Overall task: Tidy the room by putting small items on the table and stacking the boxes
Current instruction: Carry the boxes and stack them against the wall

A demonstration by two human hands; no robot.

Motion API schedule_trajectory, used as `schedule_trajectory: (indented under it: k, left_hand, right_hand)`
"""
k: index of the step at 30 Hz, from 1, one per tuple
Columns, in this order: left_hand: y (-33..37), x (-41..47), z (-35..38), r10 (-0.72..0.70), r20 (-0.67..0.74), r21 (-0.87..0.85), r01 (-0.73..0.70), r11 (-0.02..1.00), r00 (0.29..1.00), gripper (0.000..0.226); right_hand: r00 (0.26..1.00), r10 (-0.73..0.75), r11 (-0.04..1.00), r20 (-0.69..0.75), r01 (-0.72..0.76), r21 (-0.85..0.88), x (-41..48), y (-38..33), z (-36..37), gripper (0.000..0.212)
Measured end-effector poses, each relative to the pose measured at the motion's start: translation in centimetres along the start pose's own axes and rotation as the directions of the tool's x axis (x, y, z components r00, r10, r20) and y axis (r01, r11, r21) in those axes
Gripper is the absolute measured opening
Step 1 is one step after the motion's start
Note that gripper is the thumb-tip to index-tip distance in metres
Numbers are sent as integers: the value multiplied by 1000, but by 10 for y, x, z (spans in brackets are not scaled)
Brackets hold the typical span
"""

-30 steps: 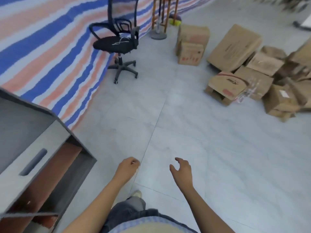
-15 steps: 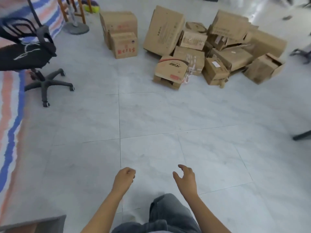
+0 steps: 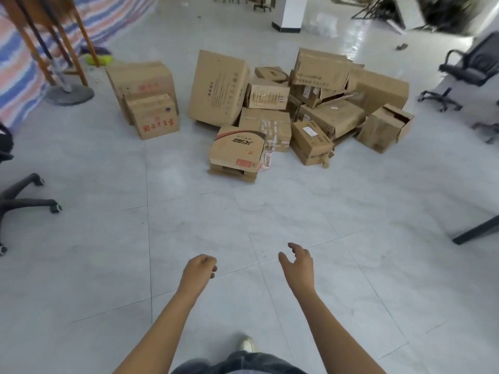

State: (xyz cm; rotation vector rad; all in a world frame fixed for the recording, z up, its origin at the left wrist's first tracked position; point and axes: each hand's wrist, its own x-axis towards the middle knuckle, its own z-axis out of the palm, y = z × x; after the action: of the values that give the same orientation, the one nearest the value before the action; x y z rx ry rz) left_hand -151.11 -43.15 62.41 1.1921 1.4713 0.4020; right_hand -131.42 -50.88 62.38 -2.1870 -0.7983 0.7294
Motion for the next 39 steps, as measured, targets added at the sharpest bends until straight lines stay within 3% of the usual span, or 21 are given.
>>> schedule_trajectory:
  k: [4, 9, 11, 17, 22, 31, 39]
  left_hand:
    - [25, 36, 9, -29, 3, 17, 29, 999, 1000, 19]
    - [21, 103, 3, -269, -39, 92, 272, 958, 962, 22]
    - [36, 138, -7, -305, -48, 68, 308, 949, 951, 25]
    - [140, 251, -53, -120, -45, -66, 117, 991, 992, 20]
    - [201, 324, -91, -28, -85, -77, 22, 997, 996, 18]
    - [214, 403, -76, -184, 57, 53, 181, 982, 981, 16]
    - [289, 513, -66, -121, -17, 48, 122, 991, 992, 21]
  right_hand:
    - [998, 6, 1000, 66, -6, 2, 55, -22, 15, 42]
    - [978, 38, 993, 203, -15, -113, 100, -33, 55, 42]
    - [974, 48, 987, 223, -12, -162, 126, -44, 66, 43]
    - [992, 55, 996, 114, -46, -77, 228, -121, 91, 43]
    - [996, 42, 998, 84, -39, -39, 292, -185, 123, 42]
    - [972, 198, 972, 124, -178, -154, 363, -194, 146, 42]
    - [978, 166, 983, 126, -153, -104, 508, -235, 154, 43]
